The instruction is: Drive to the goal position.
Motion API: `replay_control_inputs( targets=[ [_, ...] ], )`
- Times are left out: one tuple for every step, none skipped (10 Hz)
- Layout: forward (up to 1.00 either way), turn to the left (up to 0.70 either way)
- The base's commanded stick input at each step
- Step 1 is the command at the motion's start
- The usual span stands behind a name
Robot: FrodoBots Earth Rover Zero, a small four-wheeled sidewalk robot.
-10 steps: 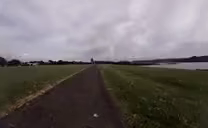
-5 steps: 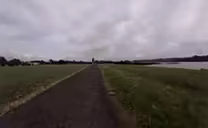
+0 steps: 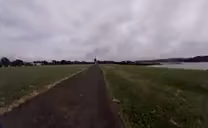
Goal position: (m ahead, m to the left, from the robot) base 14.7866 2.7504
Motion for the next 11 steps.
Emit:
replay_control_inputs(
  targets=[
    [0.70, 0.14],
    [0.70, 0.14],
    [0.70, 0.14],
    [0.70, 0.14],
    [0.70, 0.14],
    [0.70, 0.14],
    [0.70, 0.14],
    [0.70, 0.14],
    [0.70, 0.14],
    [0.70, 0.14],
    [0.70, 0.13]
  ],
)
